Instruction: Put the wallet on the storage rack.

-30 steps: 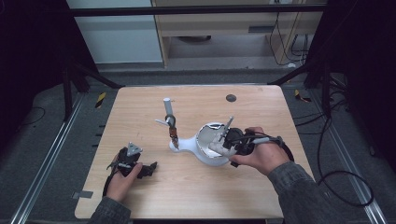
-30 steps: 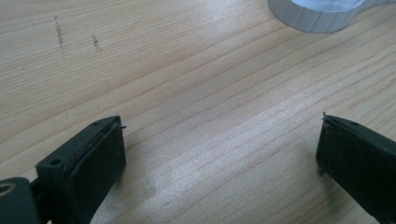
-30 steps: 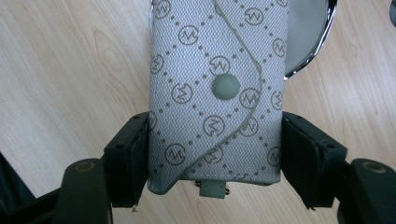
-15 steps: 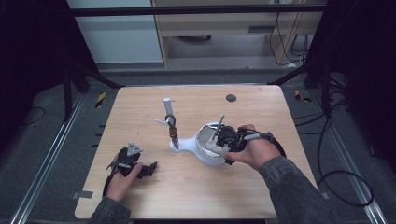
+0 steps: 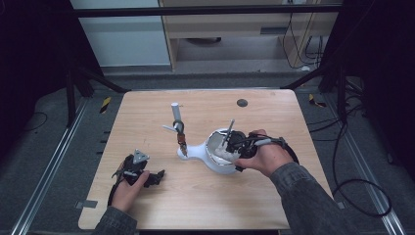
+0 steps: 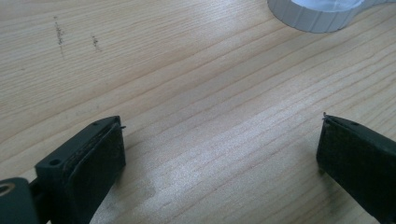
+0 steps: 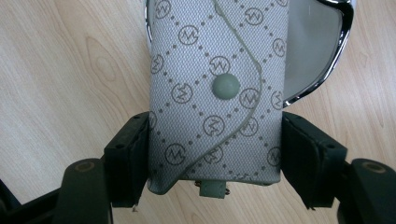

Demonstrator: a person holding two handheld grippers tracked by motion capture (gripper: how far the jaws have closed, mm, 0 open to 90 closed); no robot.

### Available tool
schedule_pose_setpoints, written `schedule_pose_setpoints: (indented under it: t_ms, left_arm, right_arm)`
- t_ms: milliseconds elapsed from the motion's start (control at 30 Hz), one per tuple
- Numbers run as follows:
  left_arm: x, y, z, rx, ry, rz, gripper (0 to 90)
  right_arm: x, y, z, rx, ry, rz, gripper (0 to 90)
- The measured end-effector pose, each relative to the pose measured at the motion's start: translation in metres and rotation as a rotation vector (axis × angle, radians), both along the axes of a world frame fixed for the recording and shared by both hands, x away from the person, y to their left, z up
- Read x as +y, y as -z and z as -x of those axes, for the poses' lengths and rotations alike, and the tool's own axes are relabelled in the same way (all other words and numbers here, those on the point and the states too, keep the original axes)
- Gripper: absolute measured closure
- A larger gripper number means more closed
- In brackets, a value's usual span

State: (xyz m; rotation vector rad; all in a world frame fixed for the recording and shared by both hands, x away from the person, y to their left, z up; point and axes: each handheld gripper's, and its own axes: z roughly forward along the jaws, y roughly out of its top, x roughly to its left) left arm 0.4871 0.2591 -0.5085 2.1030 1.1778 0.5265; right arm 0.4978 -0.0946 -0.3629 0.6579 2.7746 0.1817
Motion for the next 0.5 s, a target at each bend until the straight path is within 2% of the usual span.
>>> schedule_pose_setpoints:
  t_ms: [500]
  left_arm:
    - [0.0000,-0.0001,0.0000,0.001,0.000,0.001,0.6]
  right_arm:
    - [0.0062,0.0010,-0.0031,0.008,-0.005,0.023,30.8]
